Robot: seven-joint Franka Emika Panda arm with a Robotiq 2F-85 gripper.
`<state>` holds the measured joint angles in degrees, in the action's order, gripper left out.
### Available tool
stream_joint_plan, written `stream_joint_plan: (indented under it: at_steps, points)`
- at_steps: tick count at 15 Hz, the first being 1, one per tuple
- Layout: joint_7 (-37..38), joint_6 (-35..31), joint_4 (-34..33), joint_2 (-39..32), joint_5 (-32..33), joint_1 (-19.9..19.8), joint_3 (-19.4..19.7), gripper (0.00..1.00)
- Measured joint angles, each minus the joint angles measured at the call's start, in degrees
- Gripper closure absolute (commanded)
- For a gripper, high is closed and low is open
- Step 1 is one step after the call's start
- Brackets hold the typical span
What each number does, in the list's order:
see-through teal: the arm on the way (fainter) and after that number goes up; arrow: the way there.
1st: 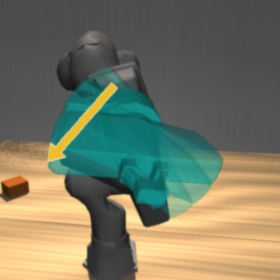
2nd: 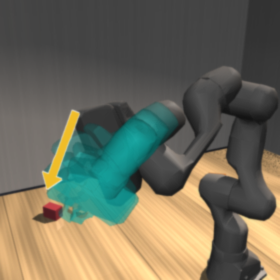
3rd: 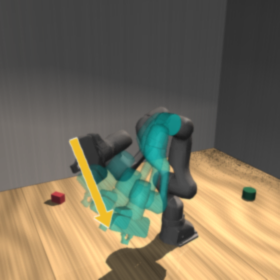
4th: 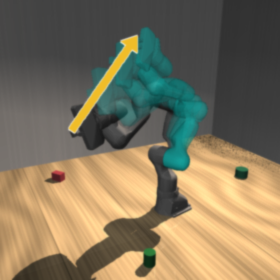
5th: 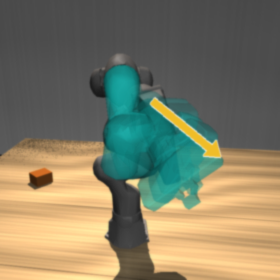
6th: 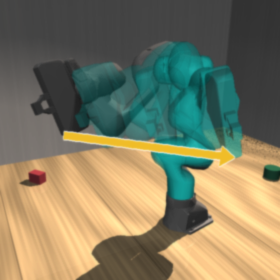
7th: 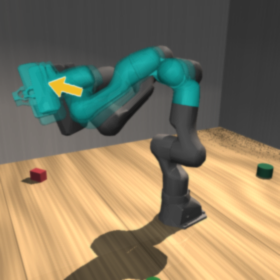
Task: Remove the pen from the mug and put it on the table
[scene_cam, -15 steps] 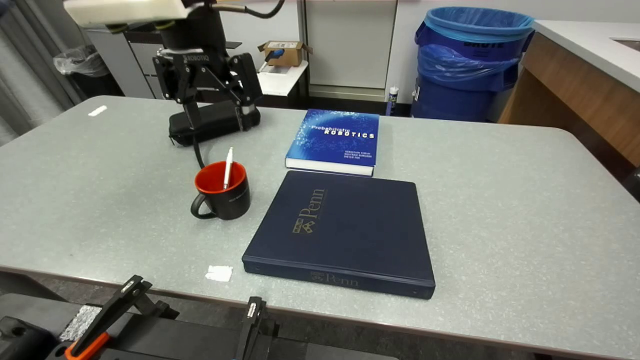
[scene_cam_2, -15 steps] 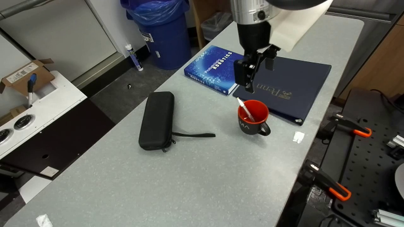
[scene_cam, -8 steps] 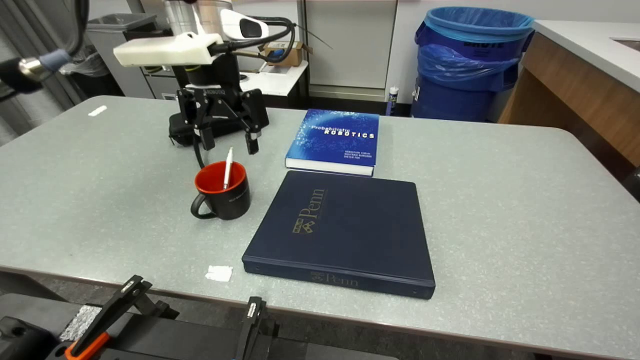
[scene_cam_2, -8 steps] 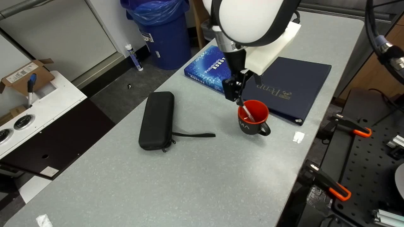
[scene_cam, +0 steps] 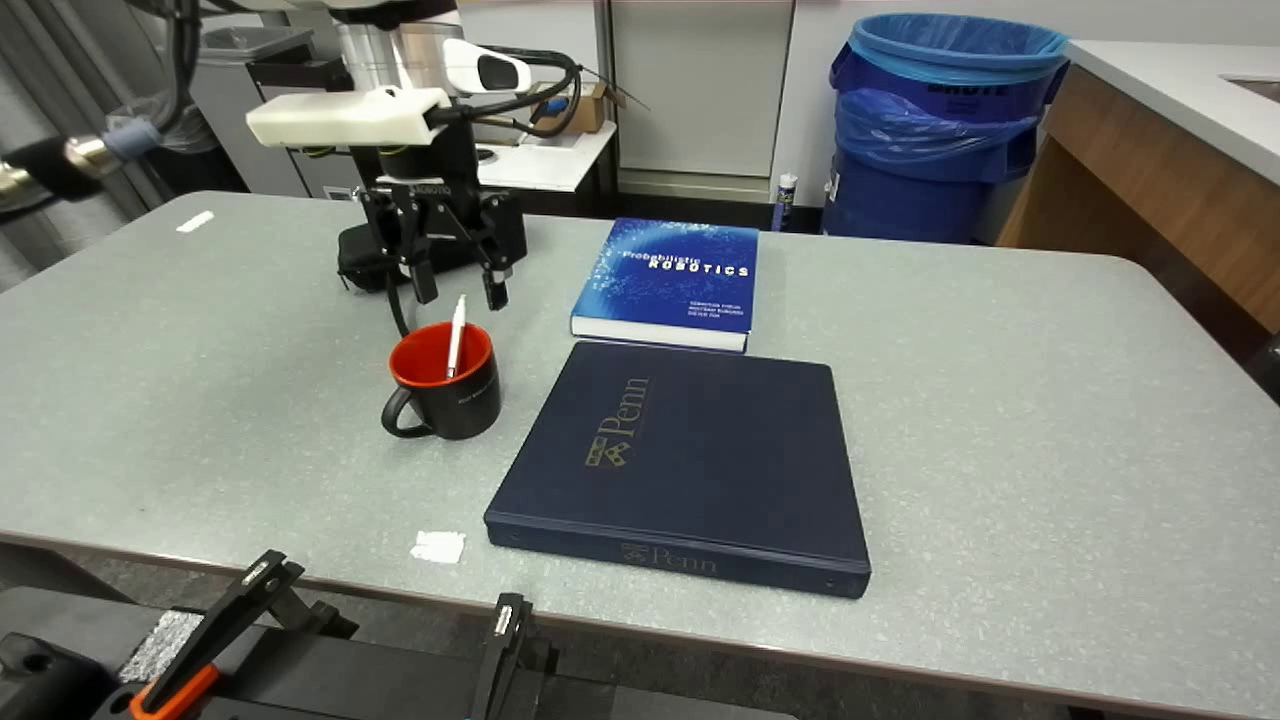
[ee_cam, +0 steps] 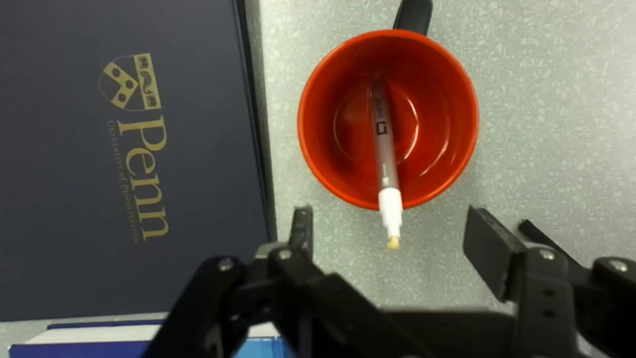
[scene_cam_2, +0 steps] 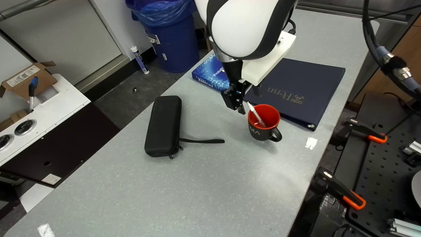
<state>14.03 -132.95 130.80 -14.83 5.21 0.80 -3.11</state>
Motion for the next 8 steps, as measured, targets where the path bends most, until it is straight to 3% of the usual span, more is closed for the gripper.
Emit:
stream_joint_plan:
  at_steps: [6,8]
  points:
    - [-0.1,0.0,-0.5,-0.1,-0.3,0.6,0.0,0.96]
    - [-0.1,0.0,-0.7,-0.1,-0.5,0.6,0.0,1.00]
